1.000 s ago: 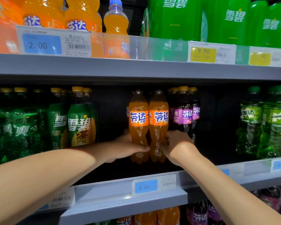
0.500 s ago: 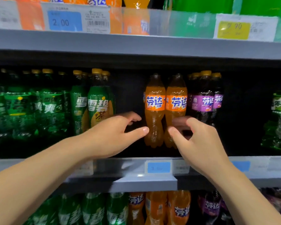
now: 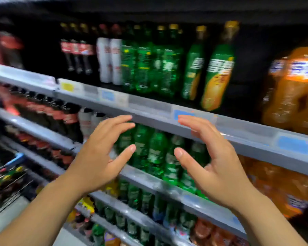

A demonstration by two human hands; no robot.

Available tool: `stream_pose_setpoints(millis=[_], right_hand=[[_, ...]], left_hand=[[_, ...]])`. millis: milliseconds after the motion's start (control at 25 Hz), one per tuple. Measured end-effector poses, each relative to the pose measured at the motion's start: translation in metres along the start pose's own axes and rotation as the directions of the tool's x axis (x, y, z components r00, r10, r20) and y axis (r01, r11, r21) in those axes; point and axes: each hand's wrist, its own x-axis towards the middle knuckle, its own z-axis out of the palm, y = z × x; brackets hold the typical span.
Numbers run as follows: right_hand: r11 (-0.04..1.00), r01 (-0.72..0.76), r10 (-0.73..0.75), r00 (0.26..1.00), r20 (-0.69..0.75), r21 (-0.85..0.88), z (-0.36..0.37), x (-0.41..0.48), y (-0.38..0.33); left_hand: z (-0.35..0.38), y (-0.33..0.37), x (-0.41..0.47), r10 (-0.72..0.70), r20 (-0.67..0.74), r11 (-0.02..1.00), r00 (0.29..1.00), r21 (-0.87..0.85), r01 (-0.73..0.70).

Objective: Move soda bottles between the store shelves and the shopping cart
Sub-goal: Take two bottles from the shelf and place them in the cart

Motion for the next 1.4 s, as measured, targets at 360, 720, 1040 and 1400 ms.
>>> stream_pose_setpoints(millis=[360,720,1040,1400], right_hand=[[0.967,0.01,-0.071,0.97,0.233,0.254,0.268,0.029,-0.136],[0.889,-0.082,-0.141,0.888,0.439,0.452,0.497,0.075,-0.218],[0.799,-0.22,-0.119,0.855,0.505,0.56,0.724,0.161,-0.201],[0.817,-0.175,-0.209,0.798,0.566,0.549,0.929,0.263,-0.228]], left_hand=[[-0.193,-0.188,-0.241,-0.555,-0.09,0.816,0.827,0.132,0.563],[-0.314,-0.295,-0.37,-0.774,-0.2,0.563,0.6,0.217,0.798],[-0.352,-0.486,-0.387,-0.869,-0.194,0.408,0.454,0.238,0.882],[-0.396,-0.682,-0.378,-0.869,-0.11,0.432,0.482,0.309,0.848]])
